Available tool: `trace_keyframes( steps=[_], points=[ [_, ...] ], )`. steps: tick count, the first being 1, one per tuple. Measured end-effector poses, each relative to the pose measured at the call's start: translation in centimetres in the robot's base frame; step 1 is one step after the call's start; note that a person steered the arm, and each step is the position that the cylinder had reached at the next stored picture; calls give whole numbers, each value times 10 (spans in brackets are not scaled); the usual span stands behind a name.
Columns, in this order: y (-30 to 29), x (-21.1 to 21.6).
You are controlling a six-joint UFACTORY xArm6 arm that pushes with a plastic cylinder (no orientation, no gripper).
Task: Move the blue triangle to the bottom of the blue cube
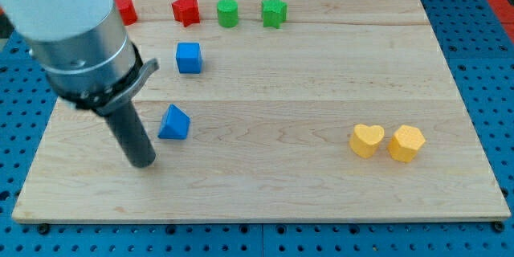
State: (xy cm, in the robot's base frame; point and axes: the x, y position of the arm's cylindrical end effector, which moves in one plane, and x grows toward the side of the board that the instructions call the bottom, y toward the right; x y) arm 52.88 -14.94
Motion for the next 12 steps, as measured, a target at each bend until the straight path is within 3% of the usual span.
trace_keyframes(
  steps=[1,2,4,5,7,10,11,12],
  points=[
    [7,-56],
    [37,-53],
    [26,5],
    [58,26],
    [58,-58],
    [55,-103],
    [98,-70],
    [202,-62]
  ],
)
